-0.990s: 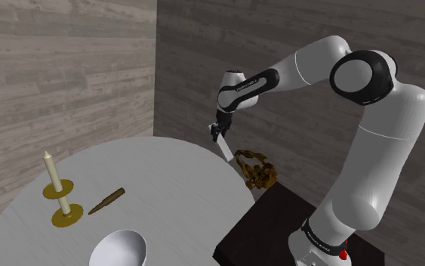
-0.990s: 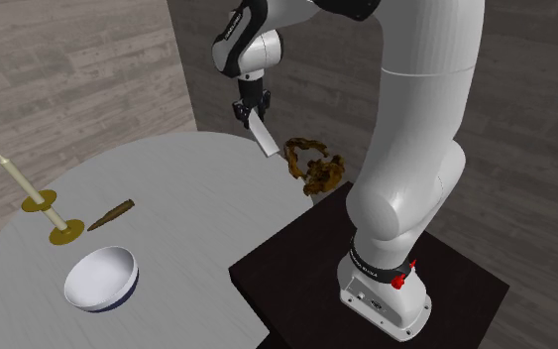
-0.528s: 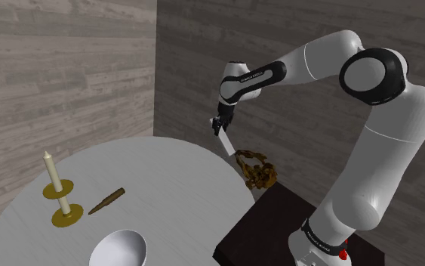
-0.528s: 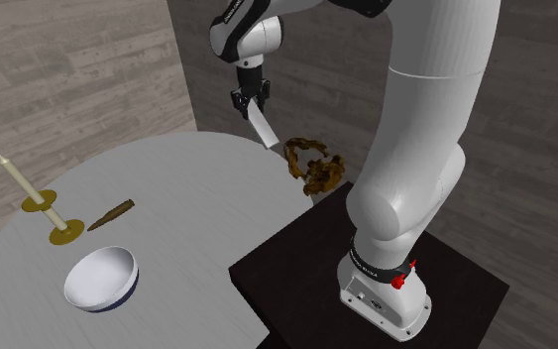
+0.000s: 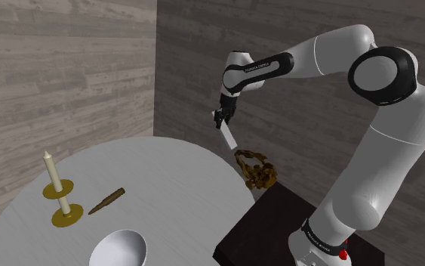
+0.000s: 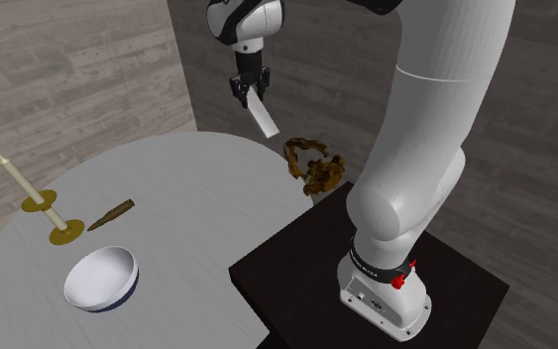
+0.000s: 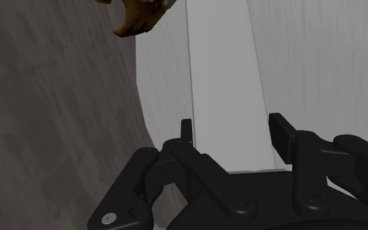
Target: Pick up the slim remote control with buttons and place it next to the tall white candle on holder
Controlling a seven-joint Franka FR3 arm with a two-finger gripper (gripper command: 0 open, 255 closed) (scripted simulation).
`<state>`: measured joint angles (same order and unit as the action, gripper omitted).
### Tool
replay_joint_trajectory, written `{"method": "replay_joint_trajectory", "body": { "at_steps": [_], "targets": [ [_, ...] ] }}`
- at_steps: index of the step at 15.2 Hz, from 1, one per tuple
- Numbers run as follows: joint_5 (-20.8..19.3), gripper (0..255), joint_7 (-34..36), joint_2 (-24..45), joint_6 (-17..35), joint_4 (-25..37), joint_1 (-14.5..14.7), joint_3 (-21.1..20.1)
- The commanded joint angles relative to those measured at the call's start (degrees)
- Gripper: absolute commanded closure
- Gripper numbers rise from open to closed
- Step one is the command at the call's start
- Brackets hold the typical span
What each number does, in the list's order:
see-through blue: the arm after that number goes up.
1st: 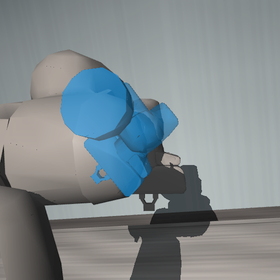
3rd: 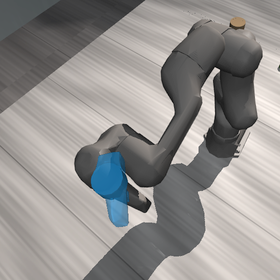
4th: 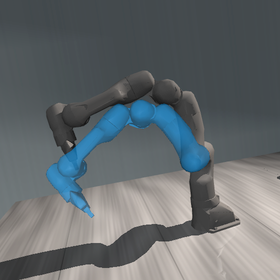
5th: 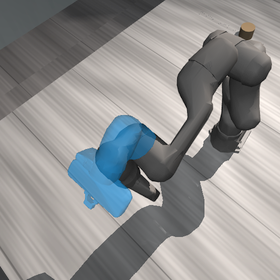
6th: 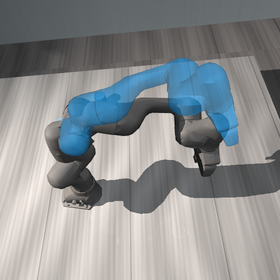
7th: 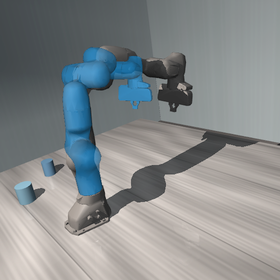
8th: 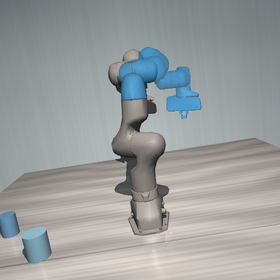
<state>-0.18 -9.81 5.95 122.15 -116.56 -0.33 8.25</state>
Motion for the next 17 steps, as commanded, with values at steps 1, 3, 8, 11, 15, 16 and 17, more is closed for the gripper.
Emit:
{"method": "replay_joint_trajectory", "body": {
  "at_steps": [1,3,8,11,15,16,17],
  "targets": [
    [-0.1,255,0.1,-0.6,-1.6,1.0,0.1,0.0],
    [-0.2,255,0.2,-1.2,-3.1,1.9,0.1,0.0],
    [-0.4,255,0.3,-2.4,-6.7,4.3,0.1,0.0],
    [-0.5,255,0.3,-3.0,-8.9,5.9,0.1,0.0],
    [-0.5,255,0.3,-3.7,-11.9,8.3,0.2,0.0],
    [-0.6,255,0.3,-3.8,-12.7,8.9,0.2,0.0],
    [-0.6,255,0.3,-3.9,-13.1,9.2,0.2,0.0]
  ]
}}
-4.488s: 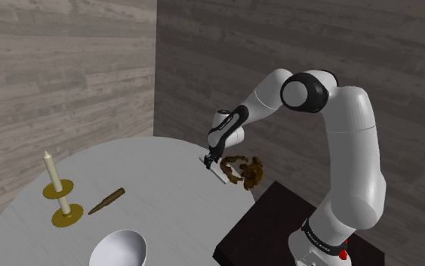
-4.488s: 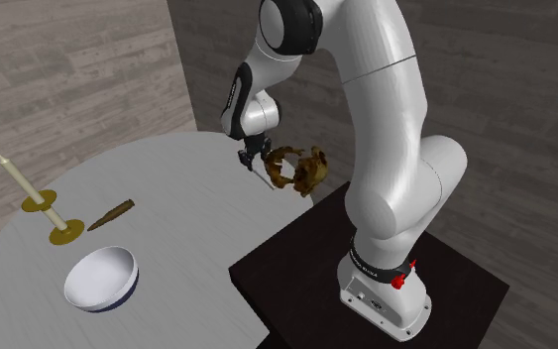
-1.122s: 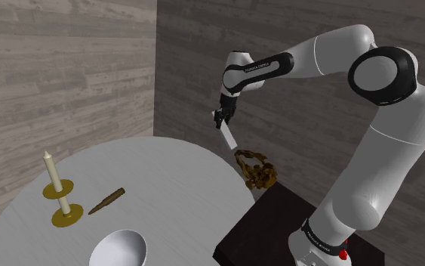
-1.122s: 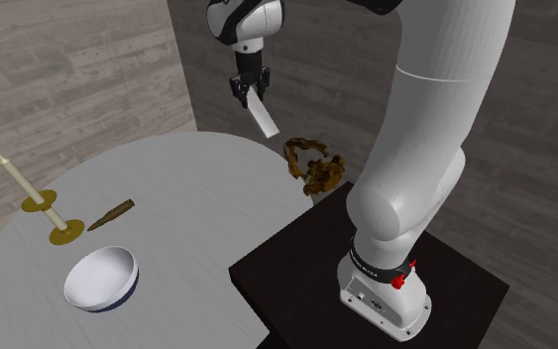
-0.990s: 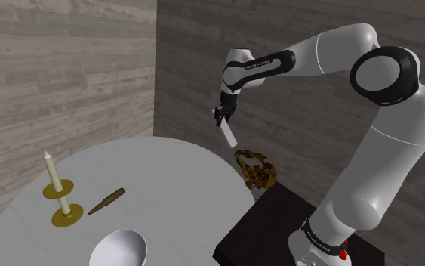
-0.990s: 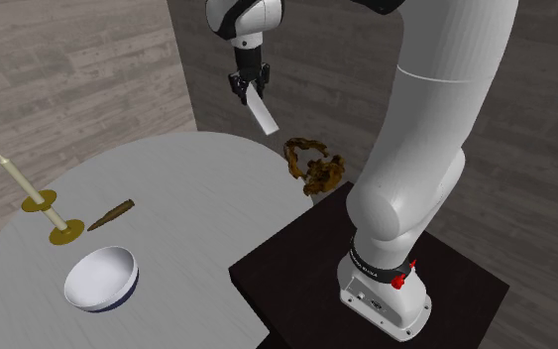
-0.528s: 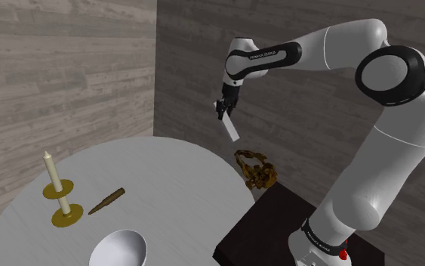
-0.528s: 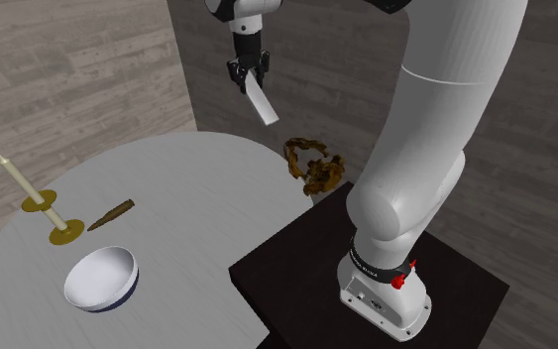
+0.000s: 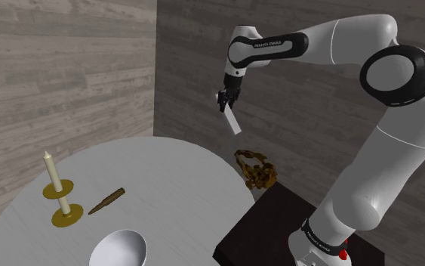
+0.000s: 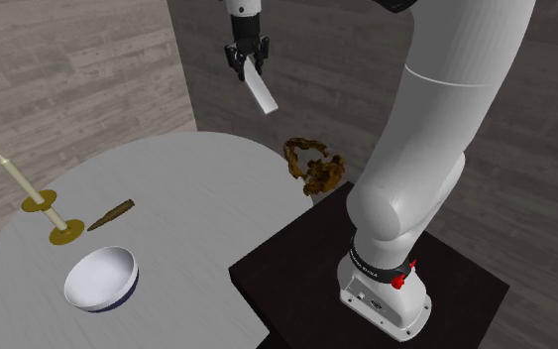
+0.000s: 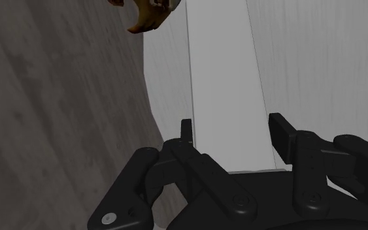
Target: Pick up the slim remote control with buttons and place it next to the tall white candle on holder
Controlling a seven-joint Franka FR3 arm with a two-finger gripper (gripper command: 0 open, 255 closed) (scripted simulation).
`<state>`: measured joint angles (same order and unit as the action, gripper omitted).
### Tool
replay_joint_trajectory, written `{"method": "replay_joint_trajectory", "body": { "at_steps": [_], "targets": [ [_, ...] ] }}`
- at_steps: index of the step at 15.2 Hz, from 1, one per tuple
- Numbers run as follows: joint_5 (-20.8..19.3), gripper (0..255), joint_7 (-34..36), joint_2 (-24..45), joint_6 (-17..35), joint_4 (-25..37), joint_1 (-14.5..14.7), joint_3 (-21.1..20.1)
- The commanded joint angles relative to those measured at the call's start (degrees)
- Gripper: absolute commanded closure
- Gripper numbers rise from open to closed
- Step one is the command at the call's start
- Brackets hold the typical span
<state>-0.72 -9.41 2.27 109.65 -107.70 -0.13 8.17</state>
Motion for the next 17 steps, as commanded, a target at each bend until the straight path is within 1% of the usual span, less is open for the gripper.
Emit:
{"method": "replay_joint_trajectory", "body": {
  "at_steps": [1,9,17],
  "targets": [
    [-0.1,255,1.3,-0.3,-0.6,0.3,0.7,-0.6],
    [-0.1,255,11.9,0.8,-1.1,1.8,6.2,-5.7],
    [-0.4,255,22.1,5.4,-2.7,7.7,11.7,-10.3]
  ]
}}
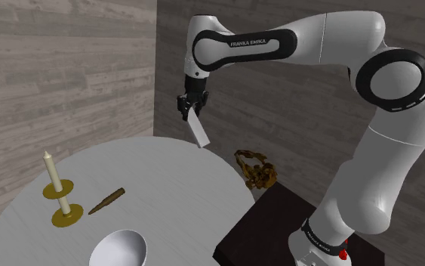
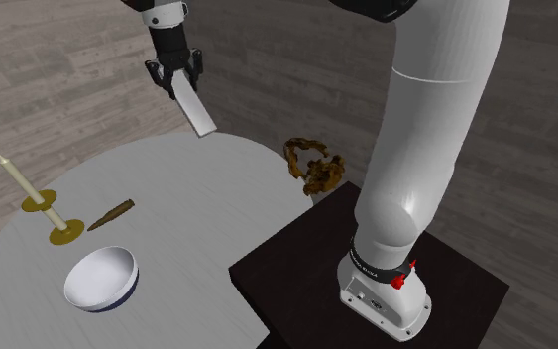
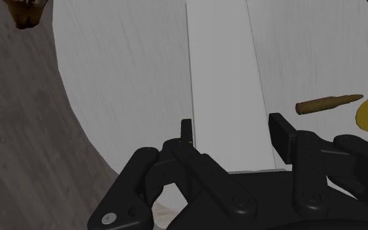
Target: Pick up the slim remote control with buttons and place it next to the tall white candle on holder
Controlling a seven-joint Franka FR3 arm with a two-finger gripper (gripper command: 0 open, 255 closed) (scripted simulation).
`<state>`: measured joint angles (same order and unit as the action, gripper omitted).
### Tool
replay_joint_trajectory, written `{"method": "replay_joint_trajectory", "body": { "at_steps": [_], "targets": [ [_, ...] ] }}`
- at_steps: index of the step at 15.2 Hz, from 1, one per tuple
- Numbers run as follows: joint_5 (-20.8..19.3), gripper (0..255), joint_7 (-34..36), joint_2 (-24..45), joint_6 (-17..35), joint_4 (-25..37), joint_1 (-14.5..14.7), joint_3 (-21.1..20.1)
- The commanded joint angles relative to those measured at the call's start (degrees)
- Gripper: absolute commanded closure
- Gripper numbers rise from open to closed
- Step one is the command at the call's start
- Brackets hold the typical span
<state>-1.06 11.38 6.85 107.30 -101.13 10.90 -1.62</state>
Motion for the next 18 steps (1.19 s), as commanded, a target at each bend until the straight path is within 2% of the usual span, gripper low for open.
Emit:
{"method": "replay_joint_trajectory", "body": {
  "at_steps": [1,10,18],
  "targets": [
    [-0.2,255,2.5,1.6,-0.6,2.2,1.4,-1.1],
    [-1.7,255,13.2,11.4,-4.6,15.7,8.1,-5.0],
    [-3.8,255,20.8,23.9,-11.3,34.7,14.8,-6.8]
  ]
}}
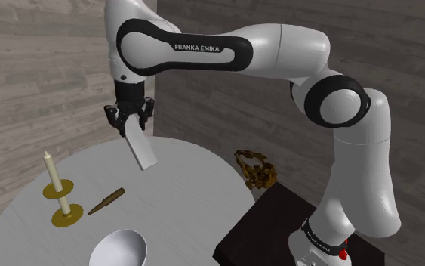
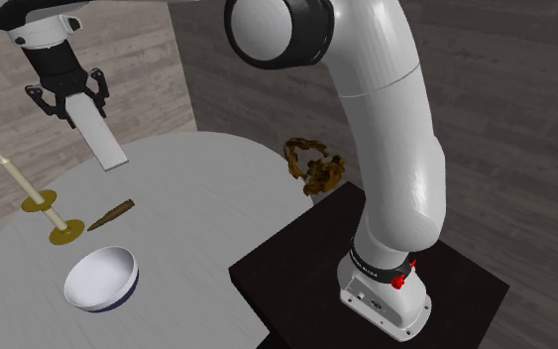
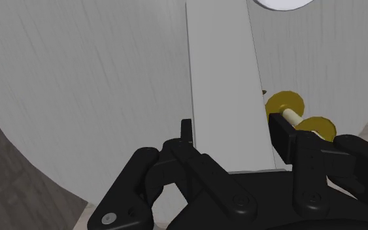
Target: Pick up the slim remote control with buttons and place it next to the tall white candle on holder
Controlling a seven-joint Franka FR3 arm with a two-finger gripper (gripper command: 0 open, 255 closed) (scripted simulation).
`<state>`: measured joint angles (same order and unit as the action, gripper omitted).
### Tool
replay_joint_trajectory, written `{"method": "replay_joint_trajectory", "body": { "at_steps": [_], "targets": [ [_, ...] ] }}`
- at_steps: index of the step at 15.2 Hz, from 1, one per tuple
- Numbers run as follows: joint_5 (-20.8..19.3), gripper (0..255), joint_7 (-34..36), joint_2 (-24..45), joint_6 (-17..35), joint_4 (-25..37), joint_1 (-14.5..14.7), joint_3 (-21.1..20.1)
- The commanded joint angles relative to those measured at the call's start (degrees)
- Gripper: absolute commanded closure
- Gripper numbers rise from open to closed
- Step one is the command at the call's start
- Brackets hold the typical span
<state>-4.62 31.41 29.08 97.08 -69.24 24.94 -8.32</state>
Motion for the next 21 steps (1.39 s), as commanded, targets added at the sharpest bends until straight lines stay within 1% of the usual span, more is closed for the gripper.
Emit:
{"method": "replay_joint_trajectory", "body": {
  "at_steps": [1,10,21],
  "targets": [
    [-0.3,255,0.8,1.6,-0.2,1.9,0.7,-0.1],
    [-0.3,255,1.0,1.5,6.8,-5.3,0.4,0.0],
    [-0.6,255,1.4,3.0,14.4,-11.4,0.3,0.2]
  ]
}}
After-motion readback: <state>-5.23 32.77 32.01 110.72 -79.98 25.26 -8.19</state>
